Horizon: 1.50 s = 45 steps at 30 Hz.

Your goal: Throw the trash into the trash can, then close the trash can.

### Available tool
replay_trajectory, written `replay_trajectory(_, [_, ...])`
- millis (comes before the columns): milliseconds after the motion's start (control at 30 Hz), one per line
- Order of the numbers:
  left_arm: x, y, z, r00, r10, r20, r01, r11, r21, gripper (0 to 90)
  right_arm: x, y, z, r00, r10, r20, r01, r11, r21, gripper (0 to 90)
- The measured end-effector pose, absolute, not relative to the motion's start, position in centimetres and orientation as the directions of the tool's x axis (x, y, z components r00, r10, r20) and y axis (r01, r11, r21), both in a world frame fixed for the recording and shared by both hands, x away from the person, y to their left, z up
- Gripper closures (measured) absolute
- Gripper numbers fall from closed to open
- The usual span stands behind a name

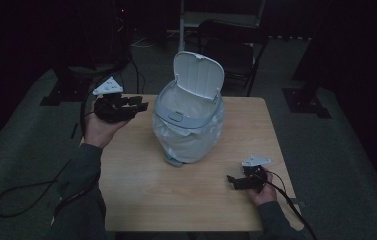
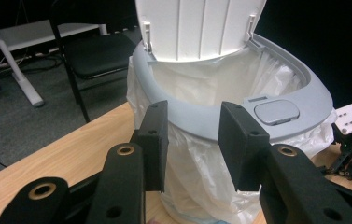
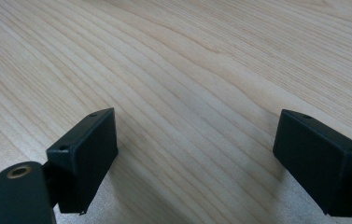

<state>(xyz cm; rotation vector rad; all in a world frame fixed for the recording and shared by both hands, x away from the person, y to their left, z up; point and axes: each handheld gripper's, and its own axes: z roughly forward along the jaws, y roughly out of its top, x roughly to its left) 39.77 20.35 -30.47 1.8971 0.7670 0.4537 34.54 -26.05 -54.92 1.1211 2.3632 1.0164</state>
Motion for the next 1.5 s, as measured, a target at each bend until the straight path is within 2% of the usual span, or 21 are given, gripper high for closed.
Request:
replay_trajectory(1233, [38.9,22.2,-34.7,0.673,0.738,-0.052,0.372,-0.277,0.886,61.4,34.5,-26.1,-54.9,-0.635,0.772,0.004,0.534,0.435,0.725,13.0])
replay_trajectory(1300, [38.9,22.4,-35.2,0.668,0.742,-0.061,0.383,-0.272,0.883,61.1,34.4,-26.2,-54.9,-0.625,0.781,0.004,0.535,0.425,0.73,22.4])
replay_trajectory(1333, [38.9,22.4,-35.2,0.668,0.742,-0.061,0.383,-0.272,0.883,61.1,34.4,-26.2,-54.9,-0.625,0.781,0.004,0.535,0.425,0.73,22.4])
replay_trajectory(1400, [38.8,22.5,-35.6,0.663,0.746,-0.06,0.386,-0.272,0.881,60.8,34.4,-26.5,-54.5,-0.615,0.788,0.026,0.55,0.404,0.731,31.4])
replay_trajectory(1500, [38.6,22.7,-36.2,0.659,0.749,-0.068,0.391,-0.265,0.882,60.2,34.5,-26.6,-54.3,-0.608,0.792,0.056,0.561,0.378,0.736,34.1])
